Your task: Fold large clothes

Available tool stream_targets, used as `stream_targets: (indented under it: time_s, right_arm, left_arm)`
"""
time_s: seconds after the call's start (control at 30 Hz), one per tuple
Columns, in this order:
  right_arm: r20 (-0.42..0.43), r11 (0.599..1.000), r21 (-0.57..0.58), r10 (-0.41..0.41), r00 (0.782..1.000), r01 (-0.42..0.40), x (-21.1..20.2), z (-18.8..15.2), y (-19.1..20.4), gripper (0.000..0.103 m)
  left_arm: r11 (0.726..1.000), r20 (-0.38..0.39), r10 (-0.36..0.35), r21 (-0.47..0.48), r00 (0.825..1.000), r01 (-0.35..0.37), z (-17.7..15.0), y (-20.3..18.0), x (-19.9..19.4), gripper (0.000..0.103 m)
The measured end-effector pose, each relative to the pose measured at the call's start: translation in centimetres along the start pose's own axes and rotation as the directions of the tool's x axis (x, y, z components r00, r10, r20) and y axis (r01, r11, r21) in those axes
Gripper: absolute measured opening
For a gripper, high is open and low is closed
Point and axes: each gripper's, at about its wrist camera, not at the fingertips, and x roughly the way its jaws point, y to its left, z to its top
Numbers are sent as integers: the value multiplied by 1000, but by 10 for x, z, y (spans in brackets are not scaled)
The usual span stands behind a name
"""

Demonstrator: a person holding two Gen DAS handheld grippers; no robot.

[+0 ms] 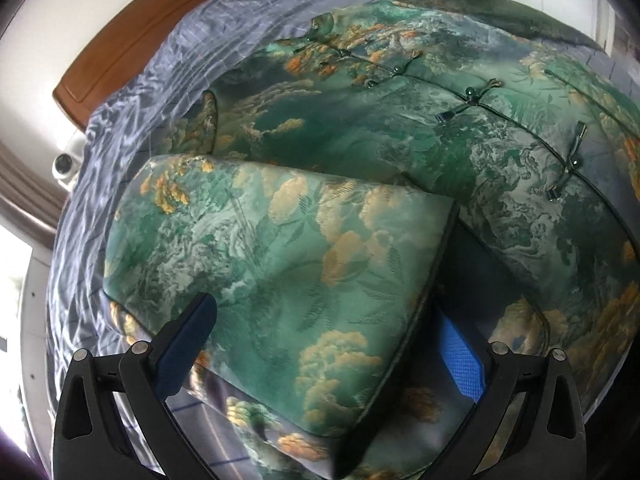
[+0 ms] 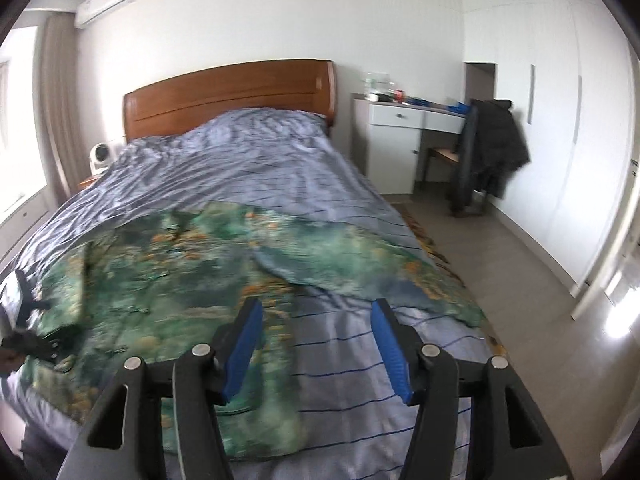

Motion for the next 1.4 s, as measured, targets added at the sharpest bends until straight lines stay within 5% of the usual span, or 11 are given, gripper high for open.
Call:
stream_targets:
  time_s: [0.1,0.17,0.3,0.37,0.47,0.73,0.93,1.0,1.07,1.23,1.4]
  right_arm:
    - [1,999,-3,45,999,-45,-4,1,18,59]
    - [-4,998,-8,66,998,-66,-5,2,27,59]
    - [-10,994,-42,101,995,-102,-6,1,48,59]
    - [-11,991,-54,119,993,-119,-8,0,56,59]
    - [-7,988,-69,139,990,-139,-11,-1,67,59]
    - [15,983,-97,159,987,-157,-19,-2,76,59]
    - [13,977,-94,192,981,-190,-12,1,85,59]
    - [6,975,-92,205,979,-204,-9,0,89,59]
    - [-13,973,-90,212,977,-213,-4,-1,92,59]
    - [-72,982,-112,145,987,-152,11,-1,95,59]
    - [-162,988,-139,45,986,-68,31,-5,94,81]
  left_arm:
    - [1000,1,-27,16,1000,27,2,5,-1,101]
    - [996,-15,-88,26,996,88,3,12,0,76]
    - [973,-70,-229,2,971,230,6,20,7,46]
    - [968,-73,-251,-20,965,250,6,21,6,13]
    - [959,-16,-265,-105,964,262,5,37,-11,9]
    - [889,201,-75,-430,977,157,-40,149,-108,9]
    - [778,103,150,-627,983,-54,-104,229,-123,12]
    - [729,50,198,-675,979,-113,-127,248,-120,21]
    - [665,-8,265,-723,964,-189,-148,260,-119,42]
    - [558,-43,357,-791,933,-250,-176,260,-122,84]
    - [524,-15,416,-813,909,-253,-173,231,-133,98]
